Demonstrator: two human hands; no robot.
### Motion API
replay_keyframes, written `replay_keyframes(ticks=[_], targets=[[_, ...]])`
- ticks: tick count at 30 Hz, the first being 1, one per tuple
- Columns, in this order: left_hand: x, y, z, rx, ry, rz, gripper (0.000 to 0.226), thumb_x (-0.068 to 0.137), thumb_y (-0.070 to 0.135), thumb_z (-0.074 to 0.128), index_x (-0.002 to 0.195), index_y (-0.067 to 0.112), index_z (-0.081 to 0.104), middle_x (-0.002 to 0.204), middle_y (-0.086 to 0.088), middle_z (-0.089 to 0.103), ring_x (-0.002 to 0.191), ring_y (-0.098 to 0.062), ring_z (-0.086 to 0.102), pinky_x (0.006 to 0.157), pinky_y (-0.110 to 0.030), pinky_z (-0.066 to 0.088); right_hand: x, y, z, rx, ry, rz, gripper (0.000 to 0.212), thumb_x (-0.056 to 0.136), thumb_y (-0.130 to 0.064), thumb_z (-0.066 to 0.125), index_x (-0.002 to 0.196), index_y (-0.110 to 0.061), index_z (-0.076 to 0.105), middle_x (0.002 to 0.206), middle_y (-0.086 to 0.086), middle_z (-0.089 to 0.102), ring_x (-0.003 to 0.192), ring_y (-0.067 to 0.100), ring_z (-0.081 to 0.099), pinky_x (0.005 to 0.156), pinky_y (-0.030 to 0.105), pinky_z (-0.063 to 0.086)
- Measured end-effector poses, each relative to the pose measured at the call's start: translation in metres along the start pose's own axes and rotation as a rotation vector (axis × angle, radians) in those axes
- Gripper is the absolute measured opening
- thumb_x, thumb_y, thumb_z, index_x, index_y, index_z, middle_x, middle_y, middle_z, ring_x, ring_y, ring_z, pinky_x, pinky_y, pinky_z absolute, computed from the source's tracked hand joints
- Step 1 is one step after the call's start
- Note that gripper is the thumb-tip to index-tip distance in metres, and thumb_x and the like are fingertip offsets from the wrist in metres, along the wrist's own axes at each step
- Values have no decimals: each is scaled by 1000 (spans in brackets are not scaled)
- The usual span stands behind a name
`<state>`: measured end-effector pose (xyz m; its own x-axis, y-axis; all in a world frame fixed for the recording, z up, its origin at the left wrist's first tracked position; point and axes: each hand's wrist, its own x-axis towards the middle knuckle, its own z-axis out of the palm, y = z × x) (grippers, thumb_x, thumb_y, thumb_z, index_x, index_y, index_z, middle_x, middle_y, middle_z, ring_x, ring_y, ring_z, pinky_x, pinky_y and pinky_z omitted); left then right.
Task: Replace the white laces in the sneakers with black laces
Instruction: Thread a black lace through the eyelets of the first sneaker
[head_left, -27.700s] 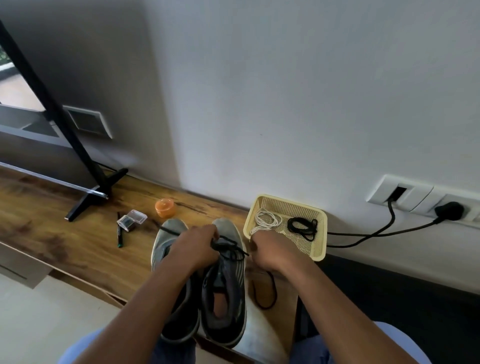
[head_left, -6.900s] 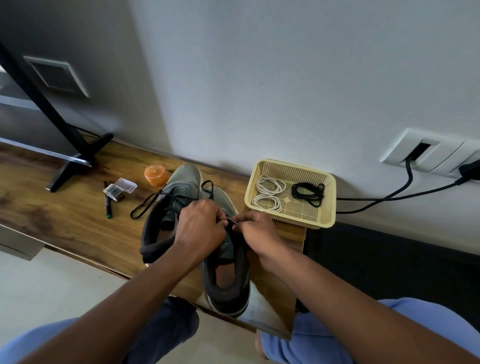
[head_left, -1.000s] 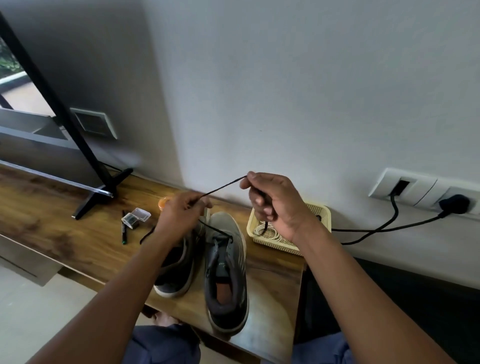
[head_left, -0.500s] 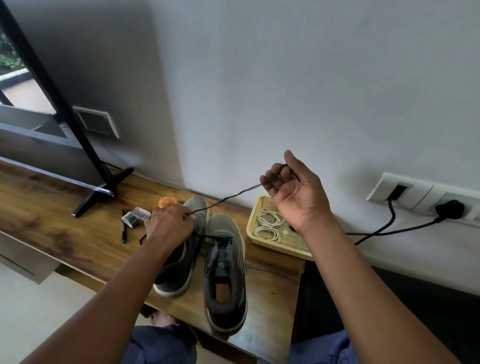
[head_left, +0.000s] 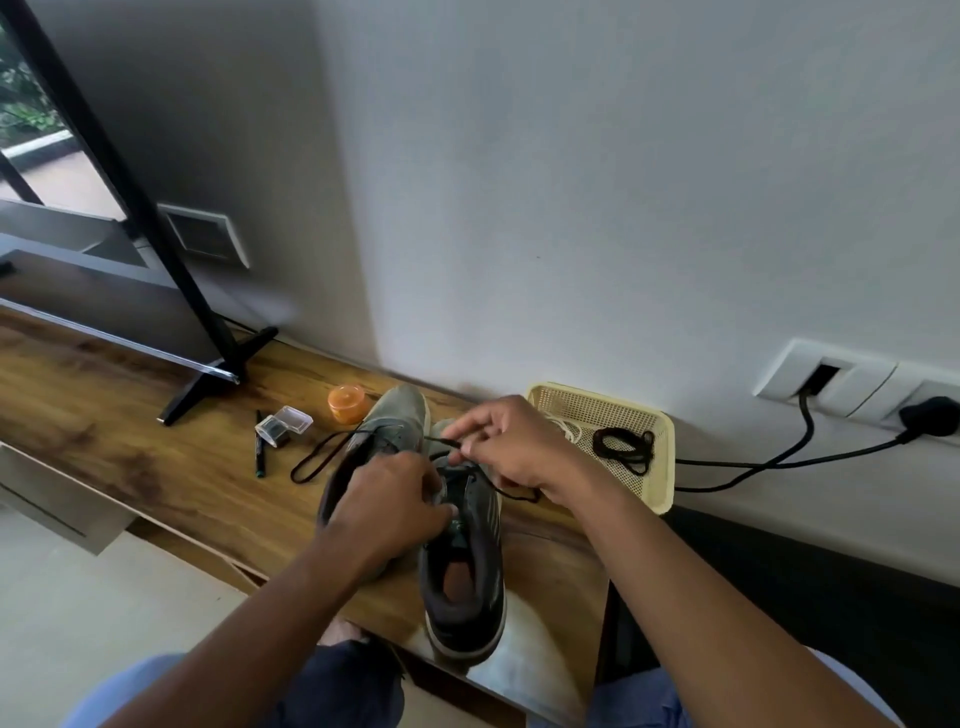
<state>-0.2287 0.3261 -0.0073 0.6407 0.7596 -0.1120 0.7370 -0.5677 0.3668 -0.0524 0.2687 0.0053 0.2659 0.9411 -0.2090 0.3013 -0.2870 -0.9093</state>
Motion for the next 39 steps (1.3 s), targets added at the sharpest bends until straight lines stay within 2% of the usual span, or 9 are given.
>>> replay_keyframes(ticks=[2,4,7,11,13,16,22,32,39], targets=[[-1,0,8,32,-9,9,32,83,49,75,107,29,74,100,7,74,95,-12,69,86,-30,56,6,11,10,-169,17,6,28,90,2,68,104,-18,82,87,-8,76,82,12,70,66,21,50],[-3,-1,13,50,17,7,29,83,48,72,104,27,73,97,6,73,95,-16,69,82,-31,55,8,20,17,-306,19,27,28,87,-4,68,98,-24,83,94,-6,78,92,12,70,71,20,50],[-1,-4,17,41,62,-7,25,82,46,71,96,26,71,91,5,71,91,-18,69,75,-31,50,9,32,25,-409,13,17,5,87,-26,79,91,-22,81,92,-2,77,87,15,70,70,27,51],[5,-5,16,-2,54,-19,22,85,43,69,85,21,72,79,2,71,79,-18,69,74,-35,57,12,43,32,-491,42,-48,25,89,-44,79,83,-20,79,77,-1,73,74,17,67,65,36,49],[7,-6,15,-44,26,-41,21,85,42,72,81,21,74,76,2,72,75,-15,69,73,-36,59,14,46,31,-486,63,-71,21,92,-41,75,90,-21,81,80,-2,74,76,17,68,65,34,49],[10,-10,13,-113,11,-94,12,83,36,75,79,25,77,74,9,72,75,-7,68,68,-26,54,13,50,30,-478,66,-89,13,92,-35,75,101,-28,82,94,-7,79,89,13,71,78,32,55],[14,-25,12,-329,-39,-242,15,87,26,80,74,33,78,74,12,73,75,-4,68,59,-18,48,10,56,33,-505,109,-87,8,88,-34,78,92,-29,82,88,-11,78,83,9,70,74,28,54],[15,-24,15,-368,-46,-287,12,92,20,75,84,28,80,83,6,75,81,-11,70,68,-26,58,10,57,54,-523,191,-83,8,82,-33,83,89,-29,84,88,-8,79,84,13,72,77,31,58],[16,-24,16,-366,-45,-291,12,92,20,75,83,28,79,80,8,74,79,-8,69,62,-22,53,8,57,56,-482,226,-23,7,80,-34,85,82,-28,80,86,-8,77,84,14,71,78,36,59]])
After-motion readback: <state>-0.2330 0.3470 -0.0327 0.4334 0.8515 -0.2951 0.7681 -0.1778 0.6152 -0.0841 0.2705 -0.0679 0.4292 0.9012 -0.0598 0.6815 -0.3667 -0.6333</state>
